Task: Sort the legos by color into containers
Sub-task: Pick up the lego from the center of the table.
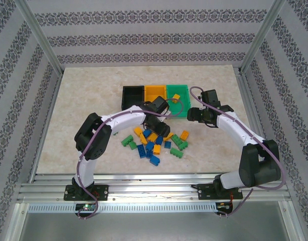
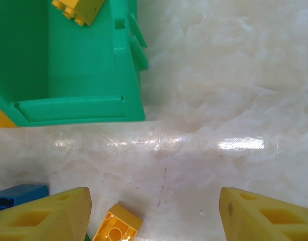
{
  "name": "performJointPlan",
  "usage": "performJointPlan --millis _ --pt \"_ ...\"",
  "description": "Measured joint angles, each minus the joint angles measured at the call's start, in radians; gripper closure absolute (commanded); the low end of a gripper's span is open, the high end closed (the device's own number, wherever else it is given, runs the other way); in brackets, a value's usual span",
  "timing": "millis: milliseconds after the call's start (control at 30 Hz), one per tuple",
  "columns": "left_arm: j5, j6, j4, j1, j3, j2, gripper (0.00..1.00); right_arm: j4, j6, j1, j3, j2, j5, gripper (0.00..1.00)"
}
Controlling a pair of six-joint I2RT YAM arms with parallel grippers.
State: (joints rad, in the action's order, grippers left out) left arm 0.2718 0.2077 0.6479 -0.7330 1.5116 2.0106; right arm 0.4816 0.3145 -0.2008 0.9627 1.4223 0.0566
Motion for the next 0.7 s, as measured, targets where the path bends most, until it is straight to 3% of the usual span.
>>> performJointPlan --millis 33,233,700 --pt "0.0 0.0 0.001 0.0 0.0 0.001 0.49 0.0 0.0 0.0 0.0 0.0 0.0 0.31" --pt "-0.012 -0.004 0.004 0.0 0.001 0.008 0.58 0.0 0.0 0.0 -0.005 -0.005 -0.001 0.31" --pt "-0.053 -0.016 0.04 0.036 0.034 -0.03 0.64 0.001 0.0 -0.018 -0.022 -0.025 -0.003 0.31"
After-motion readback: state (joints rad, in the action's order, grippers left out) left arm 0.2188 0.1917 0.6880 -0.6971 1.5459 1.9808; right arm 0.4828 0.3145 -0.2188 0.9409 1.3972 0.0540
